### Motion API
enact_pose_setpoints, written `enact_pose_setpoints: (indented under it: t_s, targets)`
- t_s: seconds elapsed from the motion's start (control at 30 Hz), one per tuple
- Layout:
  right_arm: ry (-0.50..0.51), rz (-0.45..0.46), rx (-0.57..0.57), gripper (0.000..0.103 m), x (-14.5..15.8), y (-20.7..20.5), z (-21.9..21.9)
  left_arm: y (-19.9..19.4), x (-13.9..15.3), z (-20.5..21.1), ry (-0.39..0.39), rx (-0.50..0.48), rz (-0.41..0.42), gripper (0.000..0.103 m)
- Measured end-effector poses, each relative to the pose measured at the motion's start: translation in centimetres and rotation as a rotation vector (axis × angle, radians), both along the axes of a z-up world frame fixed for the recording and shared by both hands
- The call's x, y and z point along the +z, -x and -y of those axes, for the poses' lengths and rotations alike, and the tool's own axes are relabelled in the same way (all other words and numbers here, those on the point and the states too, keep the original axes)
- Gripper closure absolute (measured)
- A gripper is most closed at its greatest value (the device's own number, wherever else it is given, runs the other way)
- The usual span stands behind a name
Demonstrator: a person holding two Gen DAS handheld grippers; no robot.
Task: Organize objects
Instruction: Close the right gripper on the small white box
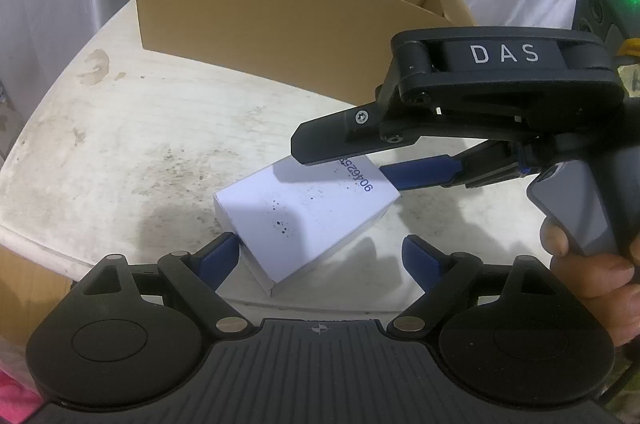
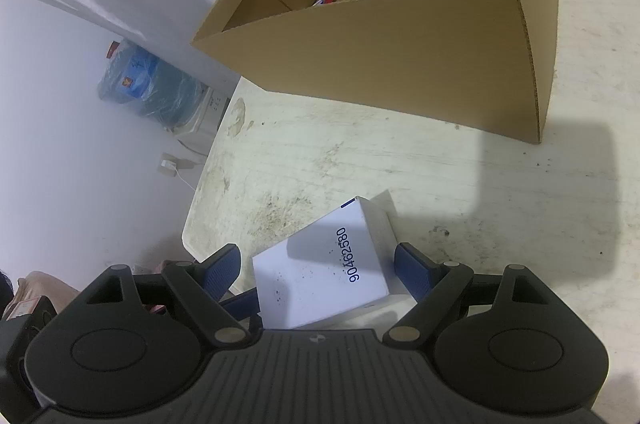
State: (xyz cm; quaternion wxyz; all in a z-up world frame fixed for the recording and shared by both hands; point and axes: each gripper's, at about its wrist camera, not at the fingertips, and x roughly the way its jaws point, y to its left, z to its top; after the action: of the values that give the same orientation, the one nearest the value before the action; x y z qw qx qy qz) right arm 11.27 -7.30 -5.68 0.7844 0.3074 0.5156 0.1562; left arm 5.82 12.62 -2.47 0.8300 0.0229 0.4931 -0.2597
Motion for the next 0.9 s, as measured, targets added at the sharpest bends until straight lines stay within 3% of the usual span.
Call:
enact_pose_setpoints:
  t_s: [0.9]
  targets:
    - [-0.004, -0.001, 0.0, 0.015, -0.03, 0.03, 0.05, -0.02, -0.12, 0.0, -0.005, -0.005, 0.0, 0.012]
